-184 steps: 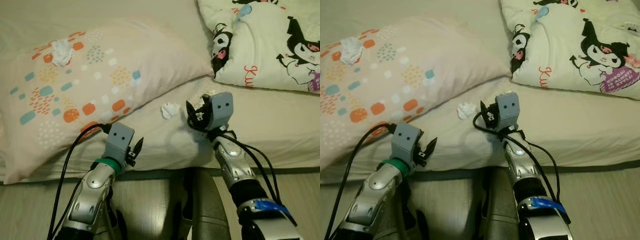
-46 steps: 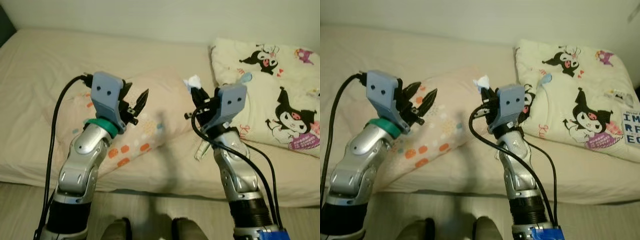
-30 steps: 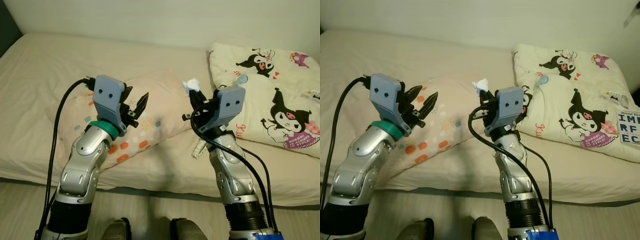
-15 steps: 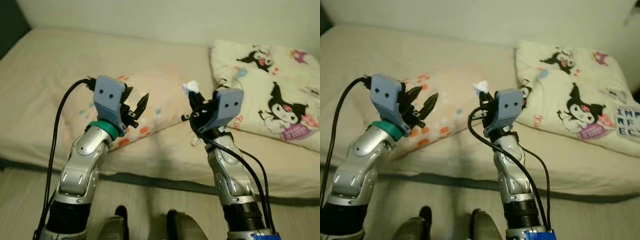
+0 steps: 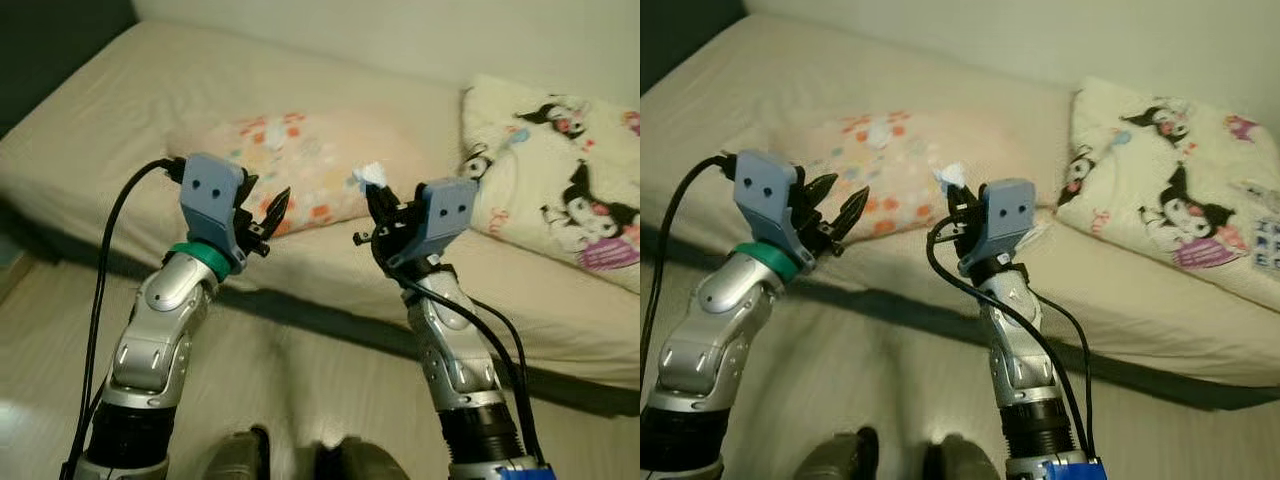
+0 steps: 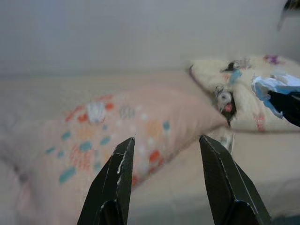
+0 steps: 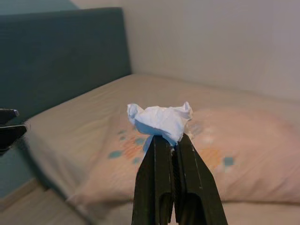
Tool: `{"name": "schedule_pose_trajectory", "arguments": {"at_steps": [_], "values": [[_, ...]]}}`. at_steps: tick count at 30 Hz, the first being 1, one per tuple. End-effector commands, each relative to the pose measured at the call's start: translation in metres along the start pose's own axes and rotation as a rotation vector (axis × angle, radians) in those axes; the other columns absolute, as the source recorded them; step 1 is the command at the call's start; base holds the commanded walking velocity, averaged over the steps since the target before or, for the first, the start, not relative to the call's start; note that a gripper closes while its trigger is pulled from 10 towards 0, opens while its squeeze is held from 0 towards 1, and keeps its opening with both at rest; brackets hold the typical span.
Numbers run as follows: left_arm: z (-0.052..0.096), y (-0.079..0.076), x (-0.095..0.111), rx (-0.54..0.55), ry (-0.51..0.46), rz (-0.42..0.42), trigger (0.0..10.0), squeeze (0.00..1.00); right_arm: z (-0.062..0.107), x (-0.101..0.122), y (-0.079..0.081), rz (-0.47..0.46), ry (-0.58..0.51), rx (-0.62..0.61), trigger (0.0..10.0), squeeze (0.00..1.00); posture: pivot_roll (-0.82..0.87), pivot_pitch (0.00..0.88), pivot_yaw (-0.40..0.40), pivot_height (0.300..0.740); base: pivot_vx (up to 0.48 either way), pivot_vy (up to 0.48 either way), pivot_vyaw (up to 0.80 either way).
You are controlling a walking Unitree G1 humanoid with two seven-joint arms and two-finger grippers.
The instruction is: Clean up the room
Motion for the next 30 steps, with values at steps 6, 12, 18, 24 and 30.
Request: {"name": "schedule_pose_trajectory", "arguments": {"at_steps": [6, 12, 18, 24, 30], "values": [[-0.0002, -0.0056, -0.0047, -0.017, 0.017, 0.011, 10.0, 0.0, 0.0048, -0.005, -0.0042, -0.025, 0.019, -0.01, 10.0, 0.0, -0.02, 0.089, -0.01, 0.74, -0.158, 0.0, 0.65], [-0.0002, -0.0057, -0.0053, -0.015, 0.023, 0.014, 10.0, 0.0, 0.0047, -0.0052, -0.0044, -0.032, 0.021, -0.012, 10.0, 0.0, -0.02, 0.091, -0.012, 0.74, 0.0, 0.0, 0.77], [-0.0001, -0.0062, -0.0062, -0.014, 0.034, 0.016, 10.0, 0.0, 0.0045, -0.0057, -0.005, -0.042, 0.023, -0.01, 10.0, 0.0, -0.01, 0.092, -0.013, 0.74, 0.0, 0.0, 0.77], [-0.0003, -0.0049, -0.0072, -0.006, 0.041, 0.005, 10.0, 0.0, 0.0047, -0.0059, -0.0051, -0.048, 0.023, -0.01, 10.0, 0.0, -0.02, 0.093, -0.013, 0.74, 0.0, 0.0, 0.76], [0.0004, -0.0025, -0.0094, 0.007, 0.047, -0.003, 10.0, 0.0, 0.0051, -0.0067, -0.0047, -0.051, 0.026, -0.007, 10.0, 0.0, -0.01, 0.093, -0.013, 0.74, 0.0, 0.0, 0.75]]}}
Point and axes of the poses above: a point about 5 cm out from each wrist's last joint towards the gripper, its own z axis pointing back from the gripper into the wrist, its own x axis along the axis of the wrist's last joint, y = z × x, the point moved 1 cm from there along -z, pointing out of the wrist towards the gripper, and after that the axes turned 7 degrees about z, right-handed, at the moved point
